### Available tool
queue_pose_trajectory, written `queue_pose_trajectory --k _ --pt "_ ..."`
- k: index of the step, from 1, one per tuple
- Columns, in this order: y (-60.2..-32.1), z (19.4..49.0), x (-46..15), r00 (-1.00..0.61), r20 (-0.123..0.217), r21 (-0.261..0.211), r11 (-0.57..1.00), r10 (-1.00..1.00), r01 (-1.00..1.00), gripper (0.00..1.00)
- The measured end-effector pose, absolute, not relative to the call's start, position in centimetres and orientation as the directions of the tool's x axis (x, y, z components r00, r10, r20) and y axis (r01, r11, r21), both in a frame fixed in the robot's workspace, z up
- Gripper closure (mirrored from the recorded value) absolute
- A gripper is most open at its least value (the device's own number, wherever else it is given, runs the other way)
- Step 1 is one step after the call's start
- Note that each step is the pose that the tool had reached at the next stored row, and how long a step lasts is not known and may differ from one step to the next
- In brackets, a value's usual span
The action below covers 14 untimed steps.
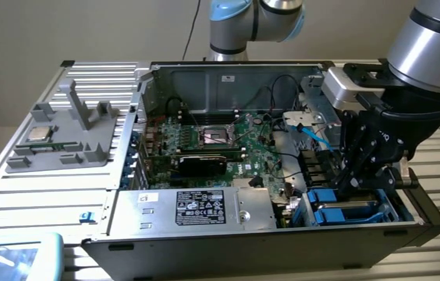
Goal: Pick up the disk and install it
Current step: 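Insert the first disk wire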
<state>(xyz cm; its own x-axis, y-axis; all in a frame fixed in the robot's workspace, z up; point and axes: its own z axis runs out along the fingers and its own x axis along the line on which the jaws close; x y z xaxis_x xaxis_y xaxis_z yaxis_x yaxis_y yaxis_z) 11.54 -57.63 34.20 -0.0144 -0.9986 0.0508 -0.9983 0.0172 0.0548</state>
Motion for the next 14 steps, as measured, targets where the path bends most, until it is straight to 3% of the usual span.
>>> queue_pose_trajectory --k 14 --pt "-57.98 34.14 11.53 -0.014 0.032 0.055 0.016 -0.999 -0.998 0.84"
